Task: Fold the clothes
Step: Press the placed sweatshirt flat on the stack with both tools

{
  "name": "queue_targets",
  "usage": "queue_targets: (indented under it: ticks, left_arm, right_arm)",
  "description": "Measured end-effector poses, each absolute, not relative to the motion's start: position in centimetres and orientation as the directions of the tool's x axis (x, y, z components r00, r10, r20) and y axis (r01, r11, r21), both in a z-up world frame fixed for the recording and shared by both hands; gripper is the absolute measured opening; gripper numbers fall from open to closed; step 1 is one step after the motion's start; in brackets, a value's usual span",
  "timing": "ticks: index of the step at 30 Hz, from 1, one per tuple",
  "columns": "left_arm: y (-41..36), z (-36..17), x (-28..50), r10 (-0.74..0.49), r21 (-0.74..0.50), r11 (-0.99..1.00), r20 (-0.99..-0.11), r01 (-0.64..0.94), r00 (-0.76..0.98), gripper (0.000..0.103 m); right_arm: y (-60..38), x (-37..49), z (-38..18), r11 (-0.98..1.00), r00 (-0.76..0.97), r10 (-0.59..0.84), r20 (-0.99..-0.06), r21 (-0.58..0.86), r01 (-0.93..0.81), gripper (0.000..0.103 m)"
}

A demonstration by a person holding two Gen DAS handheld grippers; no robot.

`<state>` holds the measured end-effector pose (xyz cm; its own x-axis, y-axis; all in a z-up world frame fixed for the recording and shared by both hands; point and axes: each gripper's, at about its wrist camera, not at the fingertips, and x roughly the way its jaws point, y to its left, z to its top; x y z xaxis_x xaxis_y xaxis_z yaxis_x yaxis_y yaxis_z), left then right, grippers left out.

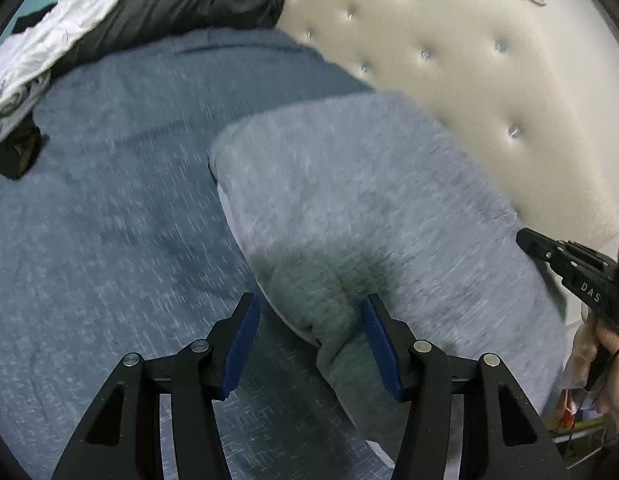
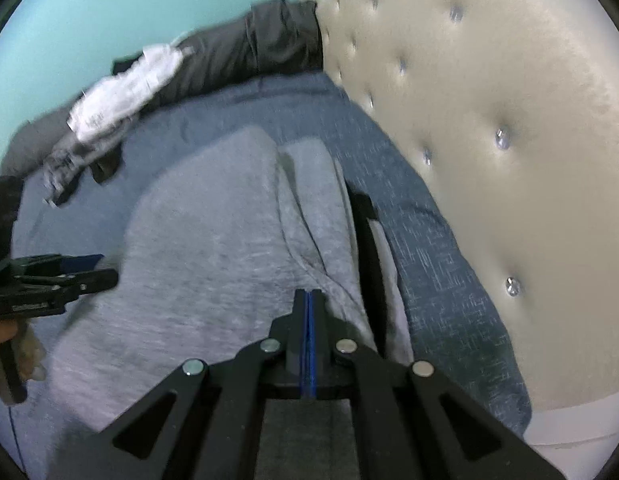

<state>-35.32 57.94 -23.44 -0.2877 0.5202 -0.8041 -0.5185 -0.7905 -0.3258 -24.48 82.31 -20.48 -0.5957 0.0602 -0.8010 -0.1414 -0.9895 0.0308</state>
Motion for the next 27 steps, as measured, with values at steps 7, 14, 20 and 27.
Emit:
queue_targets:
  ticks: [7, 14, 20, 27]
  left_arm:
    - [58.0, -24.4, -35.3, 0.529, -0.343, -0.785, -0.803, -0.516, -0.273, 0.06]
    - [57.4, -20.1, -33.3, 0.58, -0.332, -0.752, -0.745, -0.569, -0.331, 0.059]
    - [59.2, -21.2, -31.2, 0.576, -0.309, -0.729, -0.759, -0.611, -0.305, 0.058]
    - [57.3, -20.0, -30.1, 0.622, -0.381, -0.725, -0.72, -0.574, -0.308, 0.058]
  right_arm:
    - [83.1, -24.1, -22.6, -0.981, -0.607, 0.053, -0.793, 0.074, -0.182, 0.0]
    - [82.4, -21.6, -19.7, -0.975, -0.681, 0.09, -0.727, 0.075, -0.21, 0.0]
    - [82.4, -19.8, -21.4, -0.96, -0.658, 0.118, -0.744, 0.083, -0.266, 0.0]
    - [81.9, -17.8, -20.2, -0.951, -0.687, 0.109, -0.719, 0.125, -0.282, 0.0]
